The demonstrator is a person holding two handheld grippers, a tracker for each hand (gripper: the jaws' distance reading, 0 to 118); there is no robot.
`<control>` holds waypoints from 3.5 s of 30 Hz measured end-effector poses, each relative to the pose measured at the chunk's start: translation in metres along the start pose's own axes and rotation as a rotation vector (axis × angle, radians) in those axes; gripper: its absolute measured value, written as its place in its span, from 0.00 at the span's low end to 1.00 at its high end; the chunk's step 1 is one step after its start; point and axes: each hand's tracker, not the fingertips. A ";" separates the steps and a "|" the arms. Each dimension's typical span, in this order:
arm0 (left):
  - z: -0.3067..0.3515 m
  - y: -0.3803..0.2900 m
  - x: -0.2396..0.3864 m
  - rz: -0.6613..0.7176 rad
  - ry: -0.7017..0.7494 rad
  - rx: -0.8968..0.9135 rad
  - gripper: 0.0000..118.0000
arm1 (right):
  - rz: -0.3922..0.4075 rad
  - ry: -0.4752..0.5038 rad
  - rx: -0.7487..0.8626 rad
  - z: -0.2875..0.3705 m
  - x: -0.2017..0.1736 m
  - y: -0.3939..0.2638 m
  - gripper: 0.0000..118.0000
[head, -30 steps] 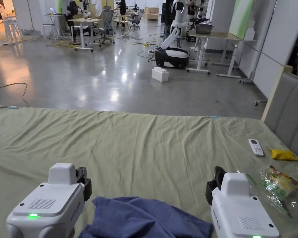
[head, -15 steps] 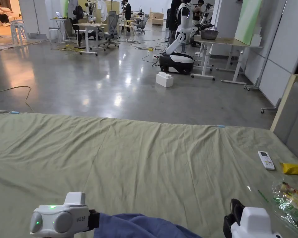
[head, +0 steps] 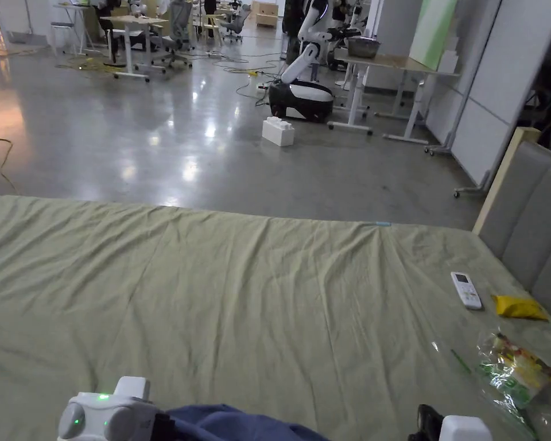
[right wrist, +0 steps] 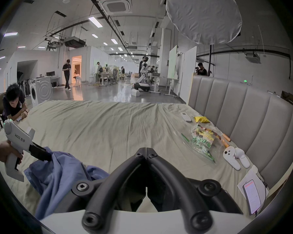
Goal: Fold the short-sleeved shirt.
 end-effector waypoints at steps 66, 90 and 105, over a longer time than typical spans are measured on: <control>0.398 0.103 -0.174 0.145 0.226 0.766 0.05 | 0.069 -0.065 0.288 0.030 0.049 0.272 0.04; 0.370 0.204 -0.154 0.140 0.242 0.780 0.05 | 0.080 -0.135 0.302 -0.051 0.063 0.342 0.04; 0.264 0.001 -0.152 0.127 0.208 0.553 0.05 | 0.101 -0.084 0.061 -0.002 0.066 0.117 0.04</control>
